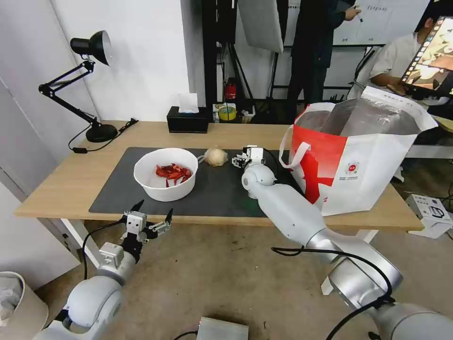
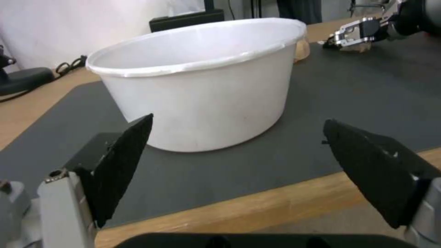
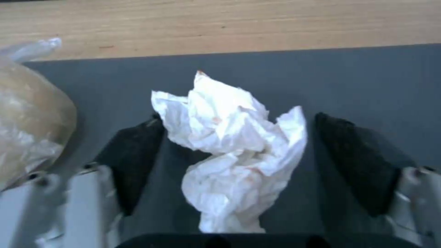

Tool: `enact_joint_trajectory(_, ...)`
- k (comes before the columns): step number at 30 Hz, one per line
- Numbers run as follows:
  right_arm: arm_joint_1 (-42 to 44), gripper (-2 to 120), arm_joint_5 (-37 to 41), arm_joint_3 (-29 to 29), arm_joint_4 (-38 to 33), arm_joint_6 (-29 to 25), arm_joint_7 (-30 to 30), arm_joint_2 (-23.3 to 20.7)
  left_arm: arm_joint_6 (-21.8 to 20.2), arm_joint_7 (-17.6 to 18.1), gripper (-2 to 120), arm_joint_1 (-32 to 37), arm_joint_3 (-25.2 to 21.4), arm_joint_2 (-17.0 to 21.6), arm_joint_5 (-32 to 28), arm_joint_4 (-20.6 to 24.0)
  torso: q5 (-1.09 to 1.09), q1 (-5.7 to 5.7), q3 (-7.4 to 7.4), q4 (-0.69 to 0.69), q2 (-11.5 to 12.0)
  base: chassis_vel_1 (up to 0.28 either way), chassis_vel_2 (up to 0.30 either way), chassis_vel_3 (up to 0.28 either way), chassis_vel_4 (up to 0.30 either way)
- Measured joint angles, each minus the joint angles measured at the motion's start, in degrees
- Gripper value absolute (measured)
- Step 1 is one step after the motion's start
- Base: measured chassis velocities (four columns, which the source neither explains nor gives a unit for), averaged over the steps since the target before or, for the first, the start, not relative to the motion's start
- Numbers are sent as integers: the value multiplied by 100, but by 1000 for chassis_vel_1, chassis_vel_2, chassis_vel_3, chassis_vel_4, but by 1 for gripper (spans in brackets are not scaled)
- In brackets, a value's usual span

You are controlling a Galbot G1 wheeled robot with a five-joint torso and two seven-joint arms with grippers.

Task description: Pick up the trash from the table and place it into the takeout bag.

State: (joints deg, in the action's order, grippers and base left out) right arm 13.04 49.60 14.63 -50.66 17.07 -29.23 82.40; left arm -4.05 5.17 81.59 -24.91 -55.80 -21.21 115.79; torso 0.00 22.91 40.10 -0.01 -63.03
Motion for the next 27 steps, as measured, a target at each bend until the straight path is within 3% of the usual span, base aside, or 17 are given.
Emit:
enact_joint_trajectory(21,131,0,398,33,-393,-28,2,-206,23,1,100,-30,114,-51,29,-21,1,0,1,3,0,0,0,0,0)
enact_joint_trajectory(27,188,0,619,94,-849,-206,301,-431,28,9,100,-55,147,-52,34,-26,2,1,2,2,1,0,0,0,0)
